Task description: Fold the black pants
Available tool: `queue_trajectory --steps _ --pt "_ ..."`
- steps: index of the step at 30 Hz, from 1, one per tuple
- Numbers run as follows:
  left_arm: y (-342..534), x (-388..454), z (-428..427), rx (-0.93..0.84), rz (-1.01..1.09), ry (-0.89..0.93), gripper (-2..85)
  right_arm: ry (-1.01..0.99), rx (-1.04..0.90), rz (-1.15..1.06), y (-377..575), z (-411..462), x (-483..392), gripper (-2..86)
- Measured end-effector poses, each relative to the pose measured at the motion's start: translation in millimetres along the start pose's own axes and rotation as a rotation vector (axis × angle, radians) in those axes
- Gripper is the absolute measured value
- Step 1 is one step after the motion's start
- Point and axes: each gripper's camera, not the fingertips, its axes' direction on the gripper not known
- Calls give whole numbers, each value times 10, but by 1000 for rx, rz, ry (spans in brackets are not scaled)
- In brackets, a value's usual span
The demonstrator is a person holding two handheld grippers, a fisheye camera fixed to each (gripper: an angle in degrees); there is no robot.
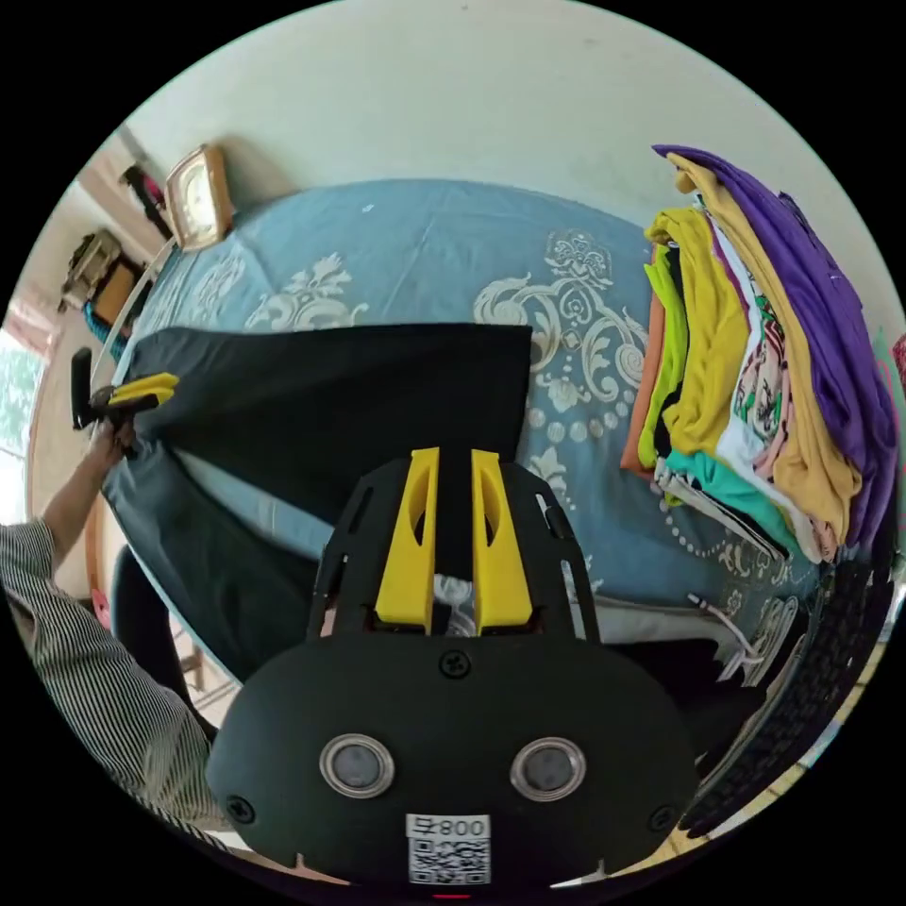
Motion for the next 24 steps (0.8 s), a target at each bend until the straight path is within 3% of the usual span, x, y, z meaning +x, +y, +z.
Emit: queue_trajectory --steps 8,15,20,24 --pt "274 216 153 -129 57 -122 83 317 -214 -350 354 269 -951 86" --pt "214 249 225 -182 105 -211 61 365 -246 -394 98 437 -1239 56" --pt "217 130 247 -174 67 -172 29 410 -271 -425 -72 479 -1341 14" --pt "151 -1 6 -93 7 -139 17 421 -206 -404 -377 20 -1275 5"
